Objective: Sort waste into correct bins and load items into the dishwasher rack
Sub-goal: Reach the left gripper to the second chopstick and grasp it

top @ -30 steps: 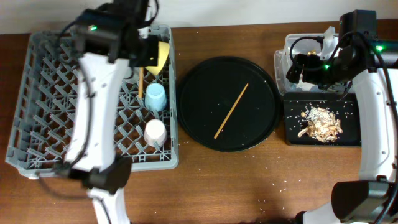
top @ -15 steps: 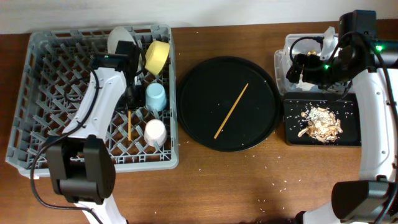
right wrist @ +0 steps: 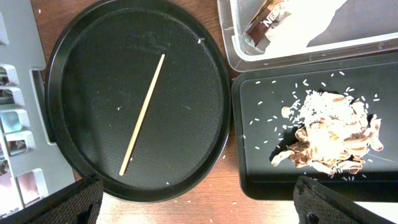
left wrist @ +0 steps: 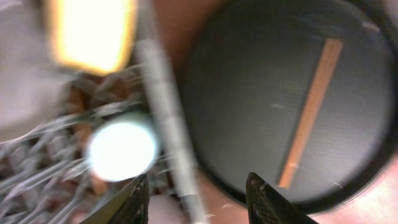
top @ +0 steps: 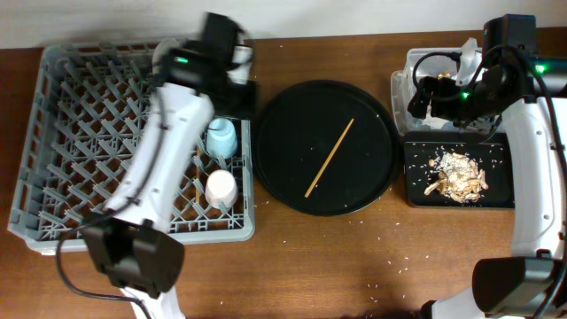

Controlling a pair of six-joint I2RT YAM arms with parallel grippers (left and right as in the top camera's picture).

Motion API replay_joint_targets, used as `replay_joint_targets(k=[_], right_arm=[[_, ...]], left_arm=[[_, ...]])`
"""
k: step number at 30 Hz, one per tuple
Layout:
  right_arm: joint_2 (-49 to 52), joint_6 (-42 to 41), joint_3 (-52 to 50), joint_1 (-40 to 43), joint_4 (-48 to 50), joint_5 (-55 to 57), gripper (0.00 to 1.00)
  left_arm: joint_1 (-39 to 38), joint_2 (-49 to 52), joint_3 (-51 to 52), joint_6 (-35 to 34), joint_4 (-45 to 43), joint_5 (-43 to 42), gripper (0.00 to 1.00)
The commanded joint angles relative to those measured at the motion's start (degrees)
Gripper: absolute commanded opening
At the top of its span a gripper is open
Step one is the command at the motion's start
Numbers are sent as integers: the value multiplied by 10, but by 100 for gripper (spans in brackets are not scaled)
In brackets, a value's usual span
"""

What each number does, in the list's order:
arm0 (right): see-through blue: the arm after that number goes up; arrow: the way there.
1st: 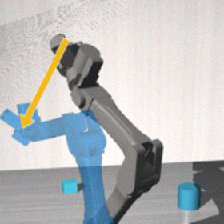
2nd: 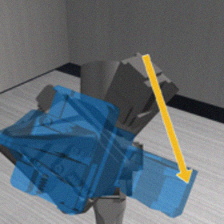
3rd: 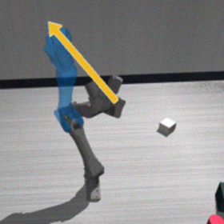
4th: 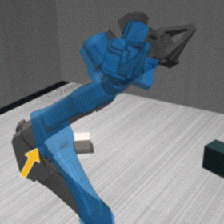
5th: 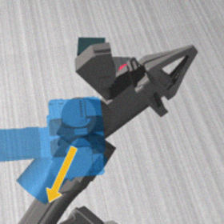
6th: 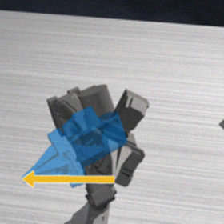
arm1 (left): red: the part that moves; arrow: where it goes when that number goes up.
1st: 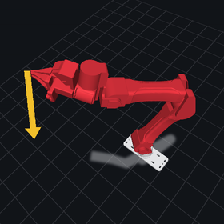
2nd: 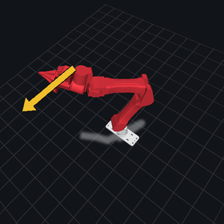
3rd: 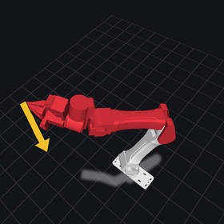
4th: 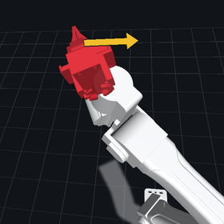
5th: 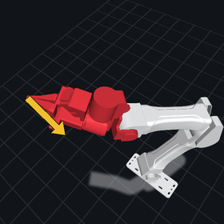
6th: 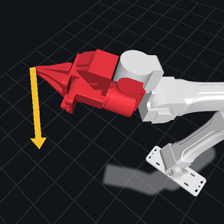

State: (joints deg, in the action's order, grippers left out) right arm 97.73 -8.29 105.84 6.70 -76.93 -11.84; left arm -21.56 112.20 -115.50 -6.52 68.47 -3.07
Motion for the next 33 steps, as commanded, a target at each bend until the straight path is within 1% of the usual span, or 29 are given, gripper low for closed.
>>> replay_joint_targets(k=[1,4,7,11,15,16,17,18,21,24,25,27,28,30,32,33], right_arm=[[1,6,-2,-3,0,5,99],[1,6,-2,-3,0,5,98],[1,6,-2,-3,0,5,98],[1,6,-2,-3,0,5,98],[1,6,-2,-3,0,5,99],[1,6,-2,-3,0,5,99],[1,6,-2,-3,0,5,98],[1,6,-2,-3,0,5,98],[1,6,-2,-3,0,5,99],[1,6,-2,-3,0,5,98],[1,6,-2,-3,0,5,99],[1,6,-2,-3,0,5,98],[1,6,-2,-3,0,5,99],[1,6,-2,-3,0,5,98],[1,6,-2,-3,0,5,98],[1,6,-2,-3,0,5,98]], left_arm=[[-83,35,-9,31,-33,4,49],[-137,100,-9,32,-50,9,48],[-167,156,-9,32,-53,7,47],[-193,183,-9,33,-81,-15,47],[-217,221,-8,99,-102,-14,47],[-219,231,-8,99,-107,-14,47],[-219,241,-8,99,-115,-14,38],[-219,249,-8,99,-121,-10,34],[-219,269,-8,99,-129,28,34],[-219,274,-8,99,-129,31,34],[-219,274,-11,99,-131,30,35],[-219,274,-28,98,-115,31,47],[-219,273,-41,98,-104,31,49],[-218,273,-73,98,-83,51,49],[-218,273,-80,98,-91,97,54],[-218,276,-79,98,-97,107,54]])
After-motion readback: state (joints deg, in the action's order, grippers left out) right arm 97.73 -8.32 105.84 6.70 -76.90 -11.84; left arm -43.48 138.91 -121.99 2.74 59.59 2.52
